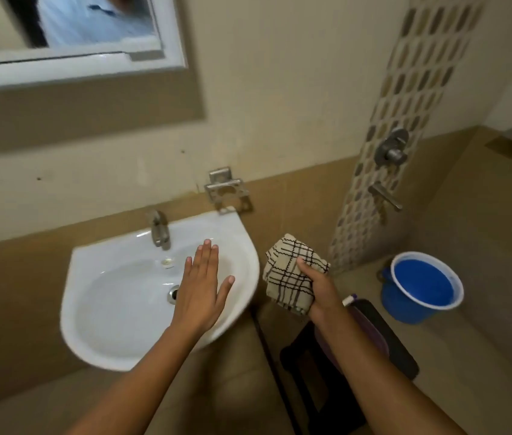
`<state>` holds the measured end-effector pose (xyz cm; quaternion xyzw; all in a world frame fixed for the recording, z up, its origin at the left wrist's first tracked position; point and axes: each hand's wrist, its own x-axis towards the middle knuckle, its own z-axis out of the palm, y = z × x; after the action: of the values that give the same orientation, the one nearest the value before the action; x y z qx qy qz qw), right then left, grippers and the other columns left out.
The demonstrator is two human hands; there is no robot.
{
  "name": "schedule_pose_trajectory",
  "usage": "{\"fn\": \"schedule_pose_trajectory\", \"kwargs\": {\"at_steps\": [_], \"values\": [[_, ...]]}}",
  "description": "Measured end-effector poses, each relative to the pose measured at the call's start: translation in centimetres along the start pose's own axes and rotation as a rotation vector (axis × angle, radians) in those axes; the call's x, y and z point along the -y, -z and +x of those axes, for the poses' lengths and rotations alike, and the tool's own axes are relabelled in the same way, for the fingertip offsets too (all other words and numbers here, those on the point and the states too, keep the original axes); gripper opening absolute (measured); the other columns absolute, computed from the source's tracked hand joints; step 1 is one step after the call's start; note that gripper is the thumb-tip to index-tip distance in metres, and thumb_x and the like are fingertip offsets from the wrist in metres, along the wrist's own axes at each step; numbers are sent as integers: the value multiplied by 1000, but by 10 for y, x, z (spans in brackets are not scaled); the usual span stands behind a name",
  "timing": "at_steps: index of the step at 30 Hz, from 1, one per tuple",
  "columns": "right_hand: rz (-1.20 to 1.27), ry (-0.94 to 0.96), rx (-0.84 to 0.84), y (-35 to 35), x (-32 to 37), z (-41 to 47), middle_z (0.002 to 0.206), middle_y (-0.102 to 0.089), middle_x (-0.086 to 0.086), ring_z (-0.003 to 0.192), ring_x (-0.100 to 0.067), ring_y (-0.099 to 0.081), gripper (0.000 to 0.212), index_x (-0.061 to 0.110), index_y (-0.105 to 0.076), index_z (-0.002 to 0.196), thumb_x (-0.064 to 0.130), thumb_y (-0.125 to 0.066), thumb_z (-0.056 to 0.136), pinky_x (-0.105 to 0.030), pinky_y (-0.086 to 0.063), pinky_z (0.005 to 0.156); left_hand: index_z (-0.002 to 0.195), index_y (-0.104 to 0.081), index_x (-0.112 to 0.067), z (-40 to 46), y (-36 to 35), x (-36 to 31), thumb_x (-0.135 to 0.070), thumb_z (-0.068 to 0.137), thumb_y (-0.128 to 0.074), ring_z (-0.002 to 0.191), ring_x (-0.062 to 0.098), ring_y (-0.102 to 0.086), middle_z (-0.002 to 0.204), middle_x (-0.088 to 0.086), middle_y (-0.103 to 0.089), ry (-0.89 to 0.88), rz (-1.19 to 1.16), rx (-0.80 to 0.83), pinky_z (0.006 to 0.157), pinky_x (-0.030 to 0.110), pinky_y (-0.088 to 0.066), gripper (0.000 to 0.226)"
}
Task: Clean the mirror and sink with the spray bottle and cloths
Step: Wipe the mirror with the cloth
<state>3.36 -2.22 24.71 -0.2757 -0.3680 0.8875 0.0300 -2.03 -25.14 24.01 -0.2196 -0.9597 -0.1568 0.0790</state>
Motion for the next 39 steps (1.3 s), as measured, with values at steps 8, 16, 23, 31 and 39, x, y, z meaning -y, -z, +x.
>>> {"fn": "schedule_pose_trajectory", "kwargs": {"at_steps": [8,16,23,31,39], "values": [[-92,42,104,-122,-36,-48,119,-67,-26,109,-42,-65,47,-3,-58,127,7,-68,82,-60,-54,87,154,-4,-14,-46,102,90,-57,95,-16,150,16,1,163,5,-2,103,0,-189,122,35,0,74],[-107,108,279,-222,-31,-71,117,-69,-23,105,-38,-68,39,0,-59,127,2,-61,89,-57,-56,84,154,1,-16,-38,188,135,-59,95,-12,149,12,11,162,-1,8,109,51,-375,121,30,7,74],[-75,166,454,-299,14,-72,101,-74,-21,84,-35,-74,30,0,-59,125,1,-53,95,-50,-60,58,154,-8,-14,13,260,149,-57,94,-18,150,15,2,162,2,-2,101,95,-553,122,34,0,75],[-48,295,659,-380,90,-56,120,-67,-23,107,-39,-67,41,2,-57,131,2,-57,90,-53,-59,76,154,-9,-16,91,349,138,-52,97,-26,150,11,0,162,2,-8,40,140,-778,123,37,-6,70],[8,473,795,-447,171,-70,120,-67,-23,112,-40,-64,45,4,-60,127,10,-65,83,-68,-44,96,155,-8,-16,138,448,129,-48,98,-25,150,12,-2,163,3,-7,22,267,-925,123,40,-8,67]]}}
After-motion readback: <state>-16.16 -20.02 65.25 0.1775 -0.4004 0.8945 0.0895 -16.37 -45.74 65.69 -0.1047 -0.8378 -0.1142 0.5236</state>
